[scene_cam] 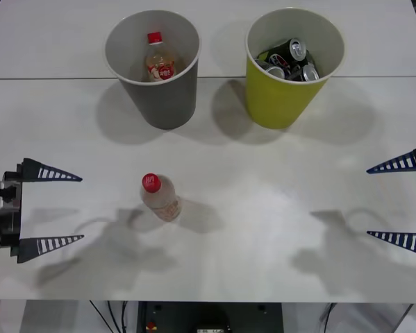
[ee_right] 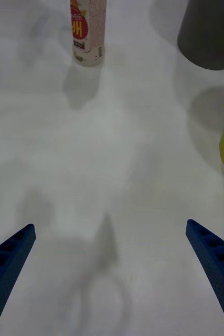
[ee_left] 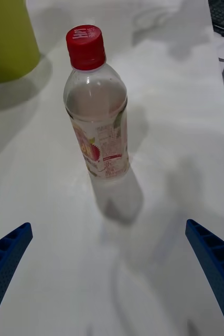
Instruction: Put the can into the green bin and the plastic bottle into the gray bin
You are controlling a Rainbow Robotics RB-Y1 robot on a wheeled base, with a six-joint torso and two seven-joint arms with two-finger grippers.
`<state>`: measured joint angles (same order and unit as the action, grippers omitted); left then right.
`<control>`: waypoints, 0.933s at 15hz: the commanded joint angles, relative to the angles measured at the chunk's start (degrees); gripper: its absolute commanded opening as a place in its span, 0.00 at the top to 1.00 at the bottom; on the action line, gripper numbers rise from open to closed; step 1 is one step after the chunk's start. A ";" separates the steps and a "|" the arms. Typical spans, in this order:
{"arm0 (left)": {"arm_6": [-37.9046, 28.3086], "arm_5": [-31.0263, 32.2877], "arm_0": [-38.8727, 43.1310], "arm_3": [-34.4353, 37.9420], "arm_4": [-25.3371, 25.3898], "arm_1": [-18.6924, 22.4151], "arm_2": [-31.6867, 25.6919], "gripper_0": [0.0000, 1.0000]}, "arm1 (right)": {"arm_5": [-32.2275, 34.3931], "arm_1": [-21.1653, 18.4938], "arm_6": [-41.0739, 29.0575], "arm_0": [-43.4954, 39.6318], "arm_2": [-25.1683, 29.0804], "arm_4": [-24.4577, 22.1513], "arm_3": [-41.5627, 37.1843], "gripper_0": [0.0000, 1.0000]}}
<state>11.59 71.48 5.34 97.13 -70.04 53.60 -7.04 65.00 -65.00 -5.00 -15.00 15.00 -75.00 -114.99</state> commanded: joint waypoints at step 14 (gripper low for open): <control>12.67 5.16 -9.21 -21.19 4.39 -16.69 4.40 0.00 | 0.00 0.00 0.00 0.00 0.00 0.00 -0.01 0.00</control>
<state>24.22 76.64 -3.39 76.47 -65.69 37.40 -2.69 65.00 -65.00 -5.00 -15.00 15.00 -75.00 -115.00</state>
